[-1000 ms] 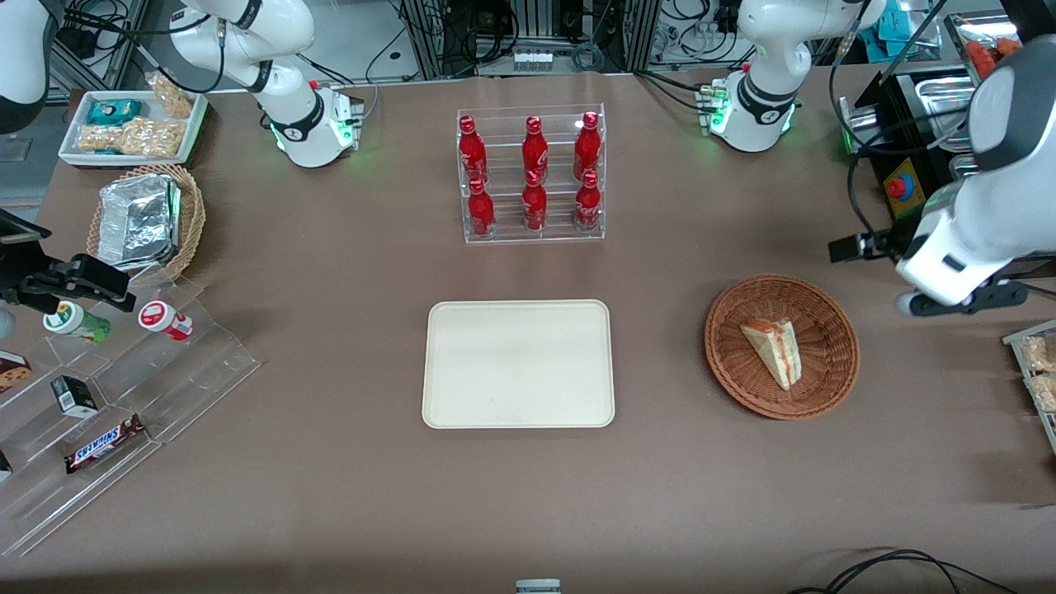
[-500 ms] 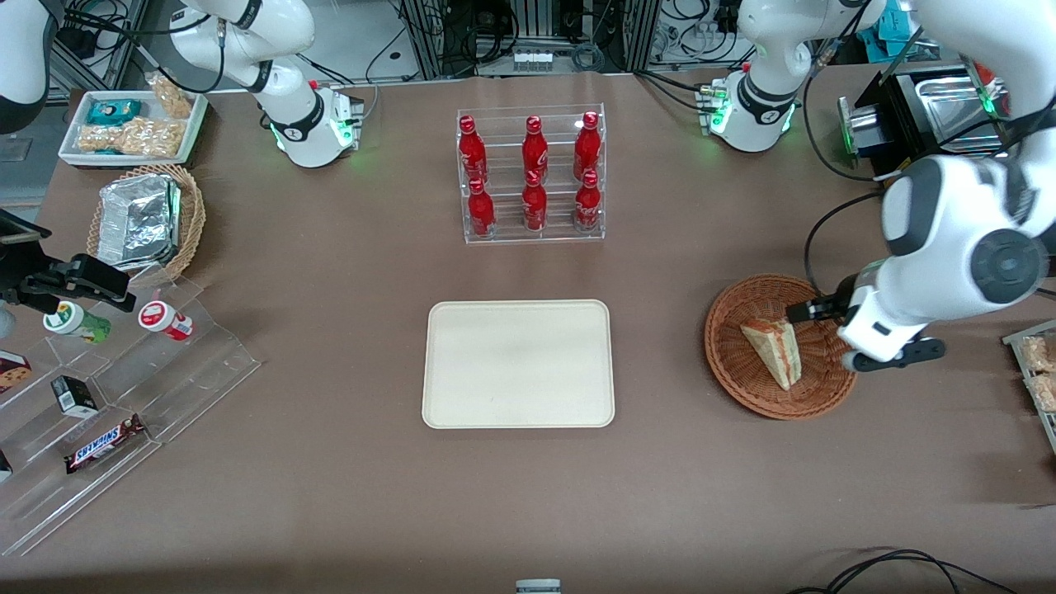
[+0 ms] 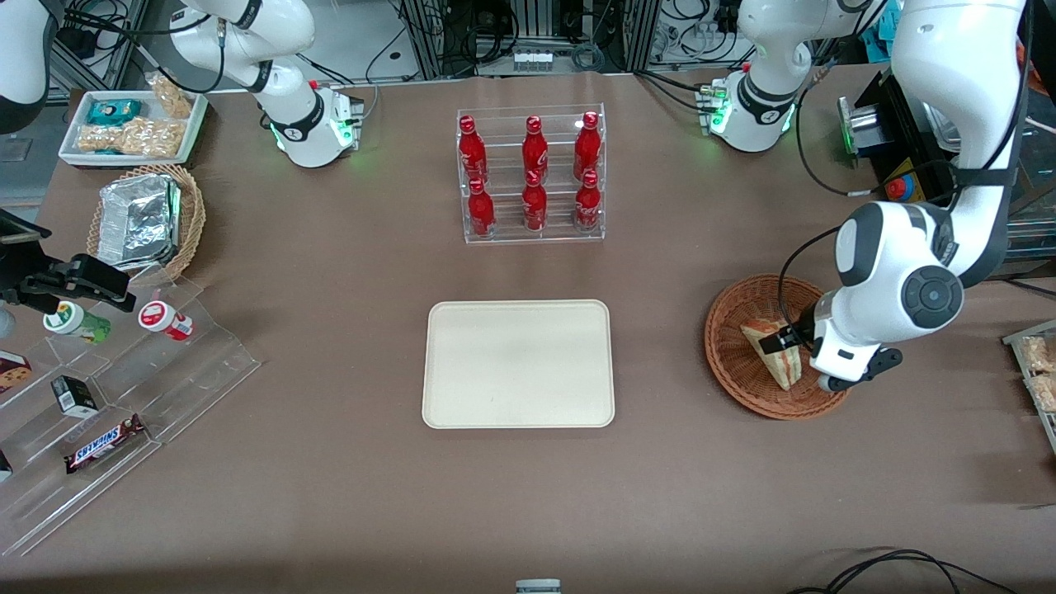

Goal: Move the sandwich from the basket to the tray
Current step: 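Close the left gripper on the sandwich and lift it from the basket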

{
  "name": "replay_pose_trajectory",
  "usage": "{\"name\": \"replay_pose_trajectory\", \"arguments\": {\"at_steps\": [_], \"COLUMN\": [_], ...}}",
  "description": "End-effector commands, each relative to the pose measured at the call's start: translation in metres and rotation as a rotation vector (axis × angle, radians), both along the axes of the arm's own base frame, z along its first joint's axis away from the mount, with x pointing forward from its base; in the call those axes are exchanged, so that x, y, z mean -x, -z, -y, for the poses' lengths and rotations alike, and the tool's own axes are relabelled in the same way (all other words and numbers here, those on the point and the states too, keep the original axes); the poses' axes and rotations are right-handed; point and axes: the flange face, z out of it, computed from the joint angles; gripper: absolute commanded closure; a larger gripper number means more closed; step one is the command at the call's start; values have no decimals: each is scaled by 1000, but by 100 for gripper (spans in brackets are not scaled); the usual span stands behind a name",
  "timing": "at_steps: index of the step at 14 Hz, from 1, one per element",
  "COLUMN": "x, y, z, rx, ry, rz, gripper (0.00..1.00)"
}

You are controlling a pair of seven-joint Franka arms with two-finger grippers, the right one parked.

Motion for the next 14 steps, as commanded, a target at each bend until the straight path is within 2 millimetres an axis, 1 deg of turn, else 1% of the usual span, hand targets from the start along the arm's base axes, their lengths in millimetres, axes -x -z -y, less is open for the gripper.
{"name": "replay_pose_trajectory", "arguments": {"at_steps": [1,5,7,8,9,10,12,13,14], "x": [-5,-1,2,3,6,7,6,5,3], "y": [16,45,54,56,62,64,63,62,59], "z": [7,8,6,4,-2,-6,-8,-10,-12], "rx": [-16,-20,-28,-43,-56,-64,-72,-74,-76], "ry": [-66,-63,-55,-45,-44,-45,-44,-50,-61], "rz": [12,-25,-40,-43,-55,-57,-56,-57,-53], "gripper": [0,0,1,6,17,32,72,88,93]}}
